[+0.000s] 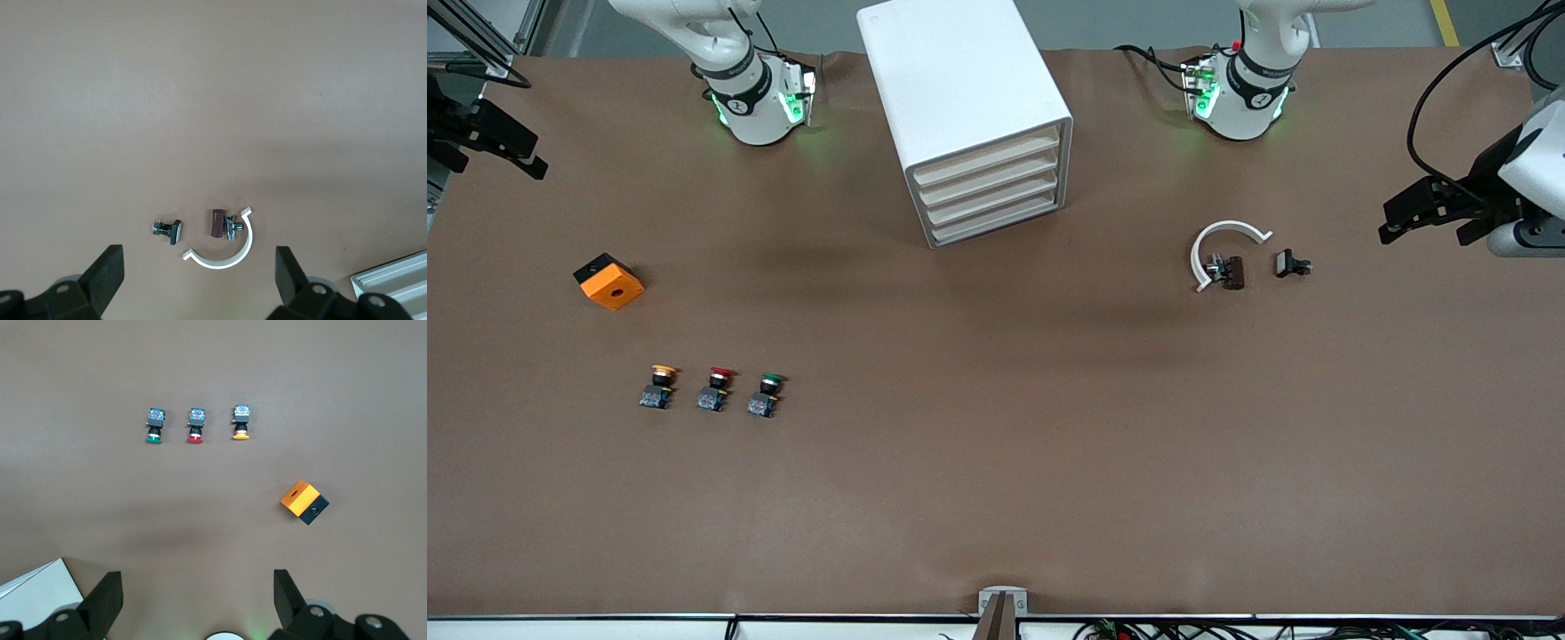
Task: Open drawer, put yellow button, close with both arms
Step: 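Reach the left gripper toward the drawer while the right gripper approaches the buttons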
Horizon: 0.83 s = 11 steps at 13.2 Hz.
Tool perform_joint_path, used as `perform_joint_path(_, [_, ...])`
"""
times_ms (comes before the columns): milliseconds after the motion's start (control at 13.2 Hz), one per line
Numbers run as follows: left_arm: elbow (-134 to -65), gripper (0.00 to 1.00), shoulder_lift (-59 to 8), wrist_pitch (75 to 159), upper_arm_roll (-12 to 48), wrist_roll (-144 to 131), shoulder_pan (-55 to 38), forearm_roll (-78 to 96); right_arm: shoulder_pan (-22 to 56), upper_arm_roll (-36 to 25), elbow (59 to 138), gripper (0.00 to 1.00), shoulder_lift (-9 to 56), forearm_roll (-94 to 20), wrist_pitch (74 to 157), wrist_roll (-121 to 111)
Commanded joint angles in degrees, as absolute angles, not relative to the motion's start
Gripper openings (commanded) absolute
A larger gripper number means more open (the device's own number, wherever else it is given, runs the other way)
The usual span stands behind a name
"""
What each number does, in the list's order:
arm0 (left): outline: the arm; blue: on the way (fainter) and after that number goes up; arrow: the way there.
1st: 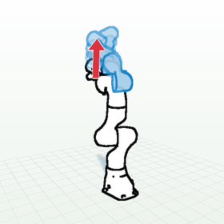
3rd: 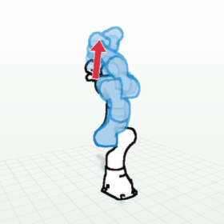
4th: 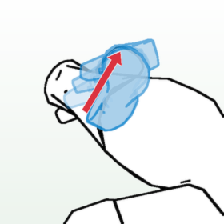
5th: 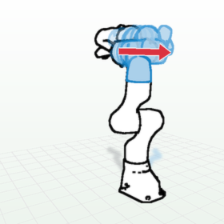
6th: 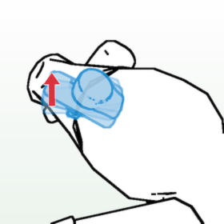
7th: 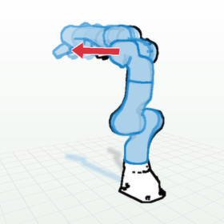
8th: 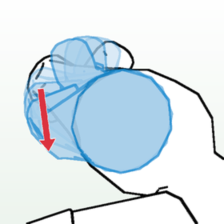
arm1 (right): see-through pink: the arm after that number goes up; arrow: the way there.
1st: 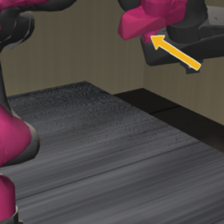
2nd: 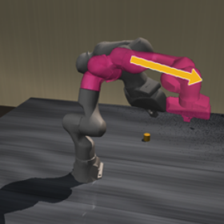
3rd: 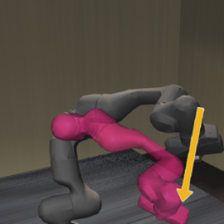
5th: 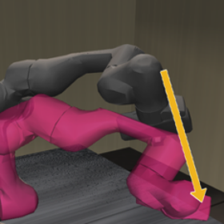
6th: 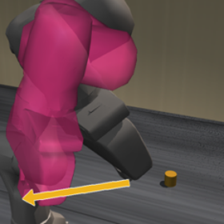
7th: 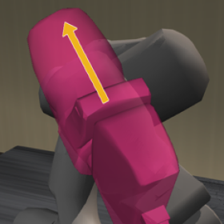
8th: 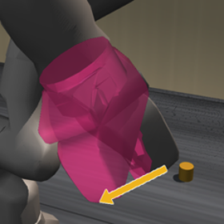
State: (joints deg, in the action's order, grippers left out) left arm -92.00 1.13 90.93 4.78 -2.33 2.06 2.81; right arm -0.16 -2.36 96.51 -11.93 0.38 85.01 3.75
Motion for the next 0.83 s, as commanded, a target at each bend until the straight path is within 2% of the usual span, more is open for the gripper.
perform_joint_path(0, [-90.3, 1.00, 0.4, 89.6, 5.0, -1.6, 1.9, 1.8, -0.4, -2.4, 97.8, 1.00, -13.4, -0.2, 85.5, 3.1])
perform_joint_path(454, [-90.4, 1.00, -1.1, 89.6, 5.0, -2.2, 2.1, 1.9, -0.5, -2.4, 97.8, 1.00, -13.4, -0.2, 85.5, 3.1])
perform_joint_path(757, [-93.3, 1.00, -3.1, 89.3, 5.2, -2.4, 1.8, 2.6, -0.5, -2.4, 96.8, 1.00, -13.3, -0.1, 85.3, 3.5])
